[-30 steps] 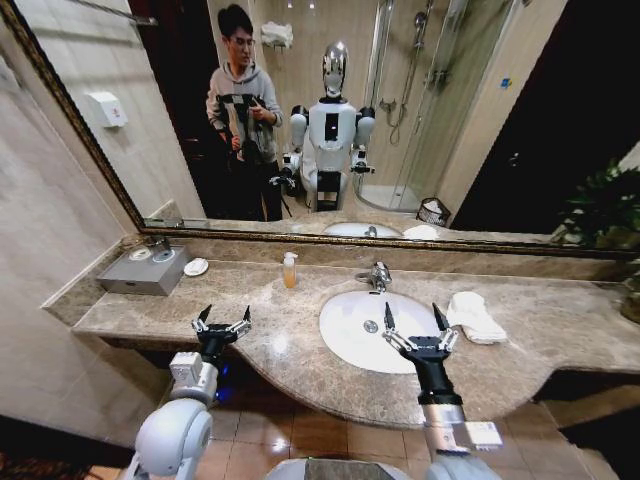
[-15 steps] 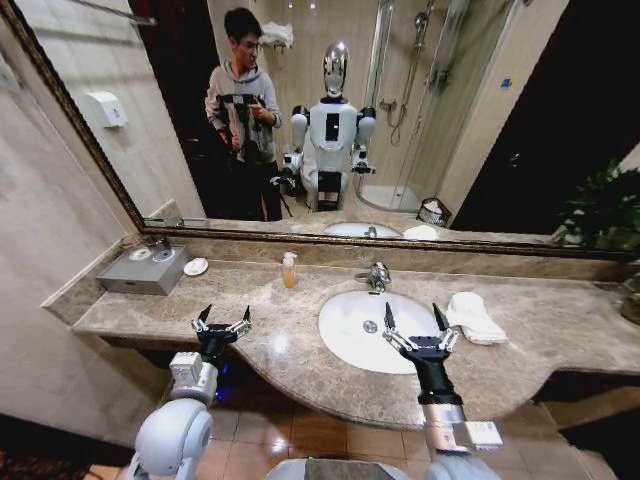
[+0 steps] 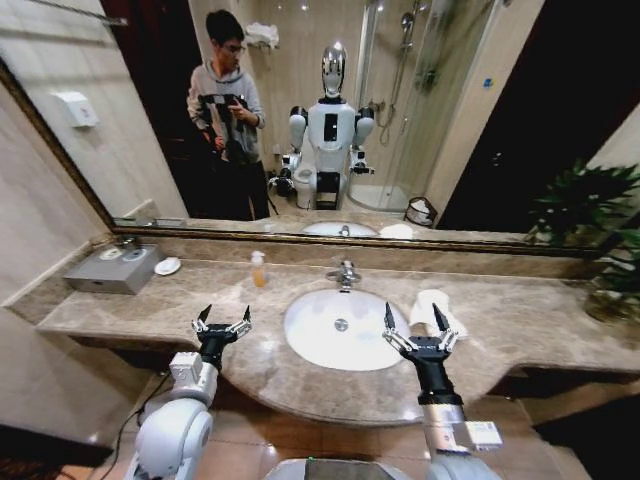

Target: Pick up the towel from the sink counter and wipe the mirror surface.

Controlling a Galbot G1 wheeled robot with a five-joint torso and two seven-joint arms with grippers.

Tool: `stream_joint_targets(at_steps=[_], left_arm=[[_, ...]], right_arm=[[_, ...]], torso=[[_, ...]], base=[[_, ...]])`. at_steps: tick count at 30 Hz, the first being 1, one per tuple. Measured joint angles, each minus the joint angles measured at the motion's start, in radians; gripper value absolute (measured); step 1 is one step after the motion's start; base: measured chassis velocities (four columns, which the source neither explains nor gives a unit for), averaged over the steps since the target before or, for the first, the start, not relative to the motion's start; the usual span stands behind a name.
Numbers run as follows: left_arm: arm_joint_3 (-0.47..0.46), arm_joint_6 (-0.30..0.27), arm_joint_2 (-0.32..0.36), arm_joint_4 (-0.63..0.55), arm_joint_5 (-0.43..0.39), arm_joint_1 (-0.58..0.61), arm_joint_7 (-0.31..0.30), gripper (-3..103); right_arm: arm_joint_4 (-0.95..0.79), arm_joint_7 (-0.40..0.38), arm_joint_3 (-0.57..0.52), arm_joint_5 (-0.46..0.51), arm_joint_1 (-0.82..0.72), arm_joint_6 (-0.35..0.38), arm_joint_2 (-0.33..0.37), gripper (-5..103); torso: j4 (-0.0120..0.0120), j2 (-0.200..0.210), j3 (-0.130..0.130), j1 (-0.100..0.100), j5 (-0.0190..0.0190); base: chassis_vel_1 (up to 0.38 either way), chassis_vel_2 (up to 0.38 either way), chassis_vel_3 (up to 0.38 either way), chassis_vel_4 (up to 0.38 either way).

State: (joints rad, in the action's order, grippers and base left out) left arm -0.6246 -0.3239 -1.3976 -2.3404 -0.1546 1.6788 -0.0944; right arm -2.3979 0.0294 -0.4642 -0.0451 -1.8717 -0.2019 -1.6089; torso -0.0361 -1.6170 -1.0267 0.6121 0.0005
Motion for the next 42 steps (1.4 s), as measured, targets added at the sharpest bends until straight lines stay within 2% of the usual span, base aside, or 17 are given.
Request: stream_joint_targets(at_steps=[1, 3, 4, 5, 10, 12, 17, 25, 42], left_arm=[[0.000, 0.000, 0.000, 0.000, 0.000, 0.000, 0.000, 100], [0.000, 0.000, 0.000, 0.000, 0.000, 0.000, 0.000, 100], [0.000, 0.000, 0.000, 0.000, 0.000, 0.000, 0.000, 100], [0.000, 0.000, 0.000, 0.000, 0.000, 0.000, 0.000, 100], [0.000, 0.000, 0.000, 0.000, 0.000, 0.000, 0.000, 100], [0.000, 0.000, 0.000, 0.000, 0.000, 0.000, 0.000, 100], [0.000, 0.000, 0.000, 0.000, 0.000, 0.000, 0.000, 100], [0.000, 0.000, 0.000, 0.000, 0.000, 0.000, 0.000, 100], [0.000, 0.000, 0.000, 0.000, 0.000, 0.000, 0.000, 100]], right_arm=[[0.000, 0.000, 0.000, 0.000, 0.000, 0.000, 0.000, 100], [0.000, 0.000, 0.000, 0.000, 0.000, 0.000, 0.000, 100], [0.000, 0.000, 0.000, 0.000, 0.000, 0.000, 0.000, 100], [0.000, 0.000, -0.001, 0.000, 0.000, 0.000, 0.001, 100], [0.000, 0.000, -0.001, 0.001, 0.000, 0.000, 0.001, 100], [0.000, 0.000, -0.001, 0.001, 0.000, 0.000, 0.001, 100], [0.000, 0.000, 0.000, 0.001, 0.000, 0.000, 0.000, 100], [0.000, 0.000, 0.000, 0.001, 0.000, 0.000, 0.001, 100], [0.000, 0.000, -0.001, 0.001, 0.000, 0.000, 0.001, 100]], torso=[[-0.0004, 0.000, 0.000, 0.000, -0.0003], [0.0002, 0.000, 0.000, 0.000, -0.0011], [0.0003, 0.000, 0.000, 0.000, -0.0009], [-0.0001, 0.000, 0.000, 0.000, 0.0010], [0.0001, 0.000, 0.000, 0.000, -0.0001], [-0.0004, 0.000, 0.000, 0.000, -0.0003], [0.0003, 0.000, 0.000, 0.000, -0.0007], [0.0000, 0.000, 0.000, 0.000, -0.0007], [0.0001, 0.000, 0.000, 0.000, 0.0002]], base=[[-0.329, -0.298, 0.331, 0.302], [-0.329, -0.290, 0.311, 0.330], [-0.318, -0.290, 0.311, 0.290], [-0.318, -0.242, 0.262, 0.290], [-0.135, -0.167, 0.177, 0.101], [-0.012, -0.016, 0.030, 0.011], [0.067, 0.041, -0.055, -0.023], [0.027, 0.024, -0.030, -0.021], [-0.107, -0.099, 0.092, 0.111]])
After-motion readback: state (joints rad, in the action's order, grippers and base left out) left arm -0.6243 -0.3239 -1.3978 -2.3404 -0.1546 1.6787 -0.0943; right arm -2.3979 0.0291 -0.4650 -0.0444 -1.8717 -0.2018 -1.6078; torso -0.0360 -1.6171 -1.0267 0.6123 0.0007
